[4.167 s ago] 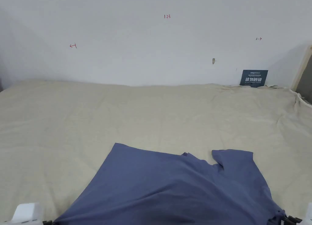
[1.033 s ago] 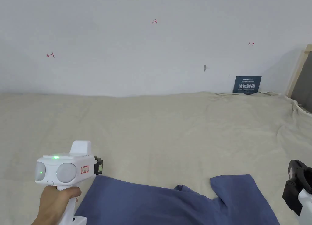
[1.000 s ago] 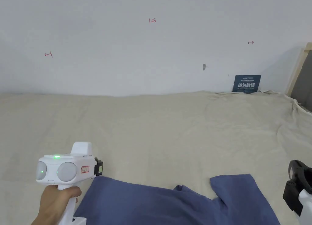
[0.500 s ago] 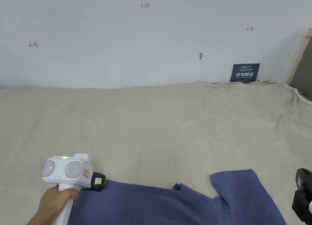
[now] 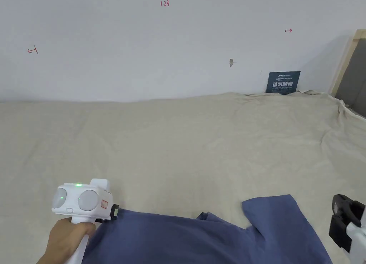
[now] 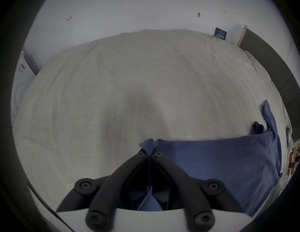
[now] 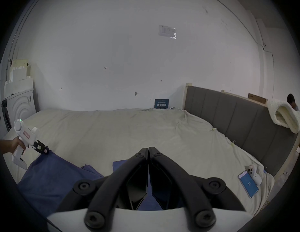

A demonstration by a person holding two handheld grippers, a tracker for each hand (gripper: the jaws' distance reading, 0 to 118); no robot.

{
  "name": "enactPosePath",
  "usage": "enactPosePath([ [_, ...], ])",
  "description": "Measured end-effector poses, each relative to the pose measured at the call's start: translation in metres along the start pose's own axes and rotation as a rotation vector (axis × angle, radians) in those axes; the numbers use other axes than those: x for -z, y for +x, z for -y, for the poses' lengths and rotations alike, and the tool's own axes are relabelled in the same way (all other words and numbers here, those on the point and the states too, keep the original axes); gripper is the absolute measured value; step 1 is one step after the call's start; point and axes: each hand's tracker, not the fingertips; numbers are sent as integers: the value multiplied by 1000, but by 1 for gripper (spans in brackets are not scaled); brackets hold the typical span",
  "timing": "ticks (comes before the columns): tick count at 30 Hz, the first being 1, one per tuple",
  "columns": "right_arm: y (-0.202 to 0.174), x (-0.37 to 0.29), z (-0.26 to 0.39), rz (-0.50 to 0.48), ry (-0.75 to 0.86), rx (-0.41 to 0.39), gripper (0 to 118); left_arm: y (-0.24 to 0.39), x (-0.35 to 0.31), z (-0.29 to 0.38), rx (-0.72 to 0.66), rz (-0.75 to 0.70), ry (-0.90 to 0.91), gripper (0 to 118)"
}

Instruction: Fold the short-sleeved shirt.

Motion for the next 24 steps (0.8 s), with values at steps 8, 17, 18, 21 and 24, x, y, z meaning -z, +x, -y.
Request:
enactPosePath([
  [8,17,104,-2,-78,-231,45,1,-1,-79,19,0,80,190,0],
  [17,29,213,37,-61,-551,142,79,-3,-115,26,14,106,229,0],
  [18,30,222,43,-56,-573,148,91,-4,-117,26,4,113,230,0],
  [21,30,243,56,-29,-594,101,92,-2,-118,28,-11,124,236,0],
  [24,23,240,64,-8,-656,93,92,-1,-118,29,-11,130,233,0],
])
